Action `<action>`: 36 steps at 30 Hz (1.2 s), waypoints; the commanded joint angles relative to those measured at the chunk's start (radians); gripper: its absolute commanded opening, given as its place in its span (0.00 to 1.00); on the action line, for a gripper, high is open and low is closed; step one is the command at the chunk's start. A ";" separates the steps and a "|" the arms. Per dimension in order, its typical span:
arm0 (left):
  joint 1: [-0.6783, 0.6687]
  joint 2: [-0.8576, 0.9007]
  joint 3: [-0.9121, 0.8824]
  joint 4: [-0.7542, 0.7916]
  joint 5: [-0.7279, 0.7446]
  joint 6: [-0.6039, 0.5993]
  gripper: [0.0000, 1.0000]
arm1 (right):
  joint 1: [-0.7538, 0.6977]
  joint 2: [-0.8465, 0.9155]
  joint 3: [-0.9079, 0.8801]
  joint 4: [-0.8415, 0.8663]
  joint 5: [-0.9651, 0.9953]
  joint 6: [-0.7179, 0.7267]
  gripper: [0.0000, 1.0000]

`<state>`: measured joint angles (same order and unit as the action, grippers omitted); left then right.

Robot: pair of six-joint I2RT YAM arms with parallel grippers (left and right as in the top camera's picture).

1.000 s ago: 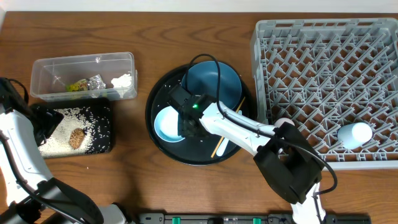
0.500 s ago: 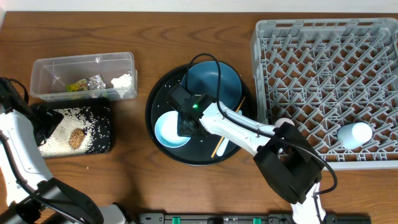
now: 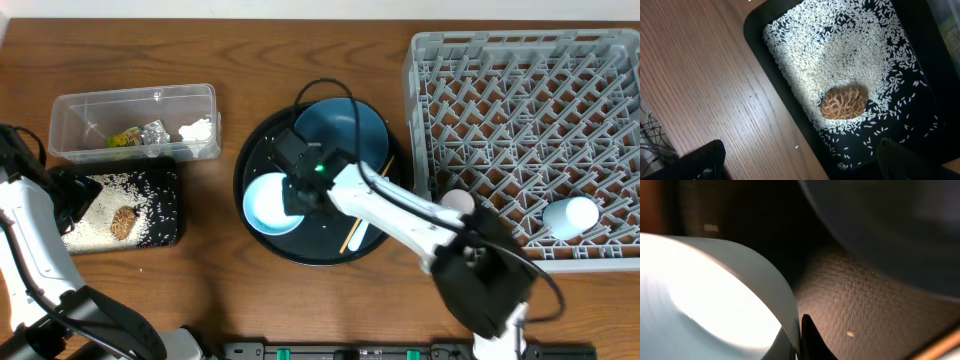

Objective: Sort waste into correct bins and load items into the dishwasher rack
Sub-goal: 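Lift the bowl and carry it right to the rack's back corner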

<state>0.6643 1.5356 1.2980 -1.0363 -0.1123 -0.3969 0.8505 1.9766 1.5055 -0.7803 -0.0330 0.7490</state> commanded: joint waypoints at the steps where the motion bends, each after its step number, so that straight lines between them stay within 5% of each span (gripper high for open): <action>1: 0.003 -0.006 0.000 -0.003 -0.020 -0.005 0.98 | -0.010 -0.150 0.040 0.002 0.006 -0.084 0.01; 9: 0.003 -0.006 0.000 -0.002 -0.020 -0.006 0.98 | -0.123 -0.404 0.041 -0.124 0.069 -0.119 0.01; 18: 0.003 -0.006 0.000 -0.003 -0.020 -0.006 0.98 | -0.595 -0.605 0.074 -0.406 0.082 -0.356 0.01; 24: 0.003 -0.006 0.000 -0.003 -0.020 -0.006 0.98 | -0.983 -0.594 0.203 -0.533 0.082 -0.541 0.01; 28: 0.003 -0.006 0.000 -0.003 -0.020 -0.006 0.98 | -1.204 -0.546 0.270 -0.523 0.143 -0.540 0.01; 36: 0.003 -0.006 0.000 -0.003 -0.020 -0.006 0.98 | -1.315 -0.383 0.338 -0.447 0.454 -0.503 0.01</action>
<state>0.6643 1.5356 1.2980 -1.0363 -0.1127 -0.3969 -0.4683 1.5406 1.8256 -1.2453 0.2527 0.2573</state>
